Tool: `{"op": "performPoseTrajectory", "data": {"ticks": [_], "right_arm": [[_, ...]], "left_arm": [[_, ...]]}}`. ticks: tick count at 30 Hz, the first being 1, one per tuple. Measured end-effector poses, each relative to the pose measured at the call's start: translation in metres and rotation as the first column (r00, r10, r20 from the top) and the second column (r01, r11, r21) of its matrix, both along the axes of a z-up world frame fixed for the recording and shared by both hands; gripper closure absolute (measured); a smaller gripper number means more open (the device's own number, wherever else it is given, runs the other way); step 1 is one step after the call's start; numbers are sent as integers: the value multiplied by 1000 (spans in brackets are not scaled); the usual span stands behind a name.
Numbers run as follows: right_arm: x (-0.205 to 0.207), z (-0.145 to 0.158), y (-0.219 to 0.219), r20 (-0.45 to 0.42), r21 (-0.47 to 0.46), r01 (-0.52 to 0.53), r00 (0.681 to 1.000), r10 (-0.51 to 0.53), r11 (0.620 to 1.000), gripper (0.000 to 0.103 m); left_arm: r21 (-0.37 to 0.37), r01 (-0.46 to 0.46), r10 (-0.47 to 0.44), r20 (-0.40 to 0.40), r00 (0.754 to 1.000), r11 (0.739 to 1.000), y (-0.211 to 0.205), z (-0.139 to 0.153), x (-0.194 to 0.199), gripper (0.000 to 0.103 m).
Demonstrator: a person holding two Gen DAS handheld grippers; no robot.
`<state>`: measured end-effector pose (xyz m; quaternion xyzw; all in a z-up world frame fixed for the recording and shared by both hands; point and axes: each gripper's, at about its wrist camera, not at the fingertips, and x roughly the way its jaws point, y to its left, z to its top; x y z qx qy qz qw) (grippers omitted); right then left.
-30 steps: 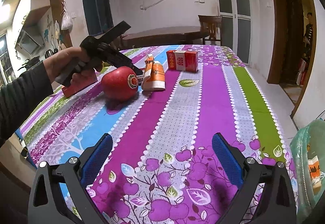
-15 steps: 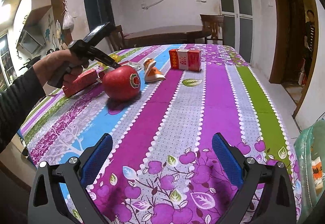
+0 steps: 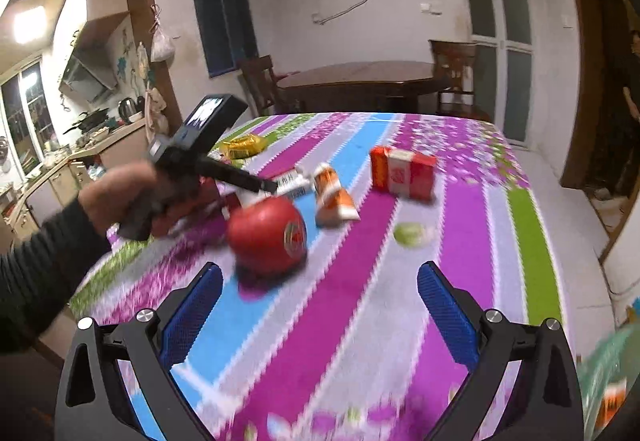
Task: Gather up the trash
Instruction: 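Grasp the white medicine box with the left tool while the right tool grasps the orange wrapper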
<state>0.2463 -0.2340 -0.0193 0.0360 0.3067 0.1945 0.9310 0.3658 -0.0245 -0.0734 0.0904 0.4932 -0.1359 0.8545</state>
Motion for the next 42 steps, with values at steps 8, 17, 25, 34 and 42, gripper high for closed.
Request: {"op": "performPoseTrajectory", "data": {"ticks": [8, 17, 25, 34, 42], "right_arm": [[105, -10, 30, -156, -14, -49, 987, 46, 999, 46], [186, -30, 67, -293, -109, -75, 955, 40, 991, 46], [205, -51, 86, -319, -185, -75, 948, 12, 980, 61], [202, -52, 86, -308, -165, -73, 951, 19, 984, 74], [190, -46, 90, -247, -166, -71, 969, 28, 984, 94]], "left_arm": [[-4, 24, -23, 59, 998, 1000, -13, -4, -18, 86], [-19, 21, -19, 64, 998, 1000, -8, -5, -18, 86], [-7, 20, -20, 81, 997, 1000, -12, -6, -21, 86], [-3, 18, -18, 96, 995, 1000, -13, -6, -23, 86], [-19, 2, 1, 118, 993, 1000, -10, -5, -26, 88]]}}
